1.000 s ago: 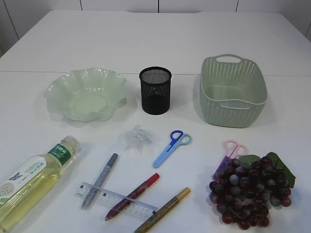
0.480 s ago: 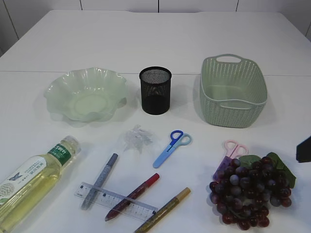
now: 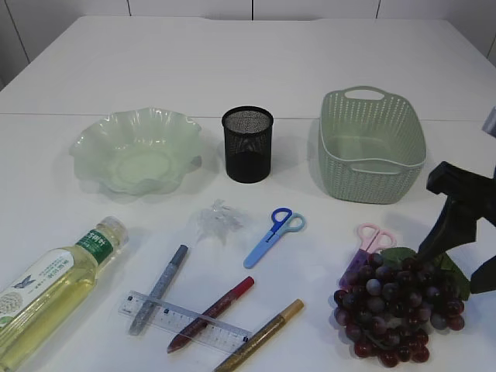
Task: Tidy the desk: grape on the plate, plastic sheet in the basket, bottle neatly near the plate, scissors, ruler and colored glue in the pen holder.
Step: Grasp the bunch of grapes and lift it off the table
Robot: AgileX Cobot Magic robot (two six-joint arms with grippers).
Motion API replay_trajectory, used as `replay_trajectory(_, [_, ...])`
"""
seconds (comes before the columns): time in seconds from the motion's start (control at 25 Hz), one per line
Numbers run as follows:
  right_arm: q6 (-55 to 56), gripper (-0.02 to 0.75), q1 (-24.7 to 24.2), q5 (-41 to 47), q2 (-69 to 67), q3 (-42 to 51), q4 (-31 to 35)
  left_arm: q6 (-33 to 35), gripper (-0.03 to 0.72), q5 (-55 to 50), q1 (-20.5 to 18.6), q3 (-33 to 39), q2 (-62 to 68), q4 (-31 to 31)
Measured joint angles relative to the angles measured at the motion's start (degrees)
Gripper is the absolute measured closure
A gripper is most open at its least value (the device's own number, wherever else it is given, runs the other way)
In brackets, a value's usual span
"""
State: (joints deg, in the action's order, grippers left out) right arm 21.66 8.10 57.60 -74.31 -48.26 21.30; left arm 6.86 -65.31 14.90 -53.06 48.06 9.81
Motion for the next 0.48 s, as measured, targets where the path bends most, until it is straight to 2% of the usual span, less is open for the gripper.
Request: replay_trajectory(0.48, [13.7, 0.239, 0.0, -2.3, -13.6, -2.5, 2.1, 0.3, 0.249, 0.1, 0.0, 0.0, 0.0, 0.4])
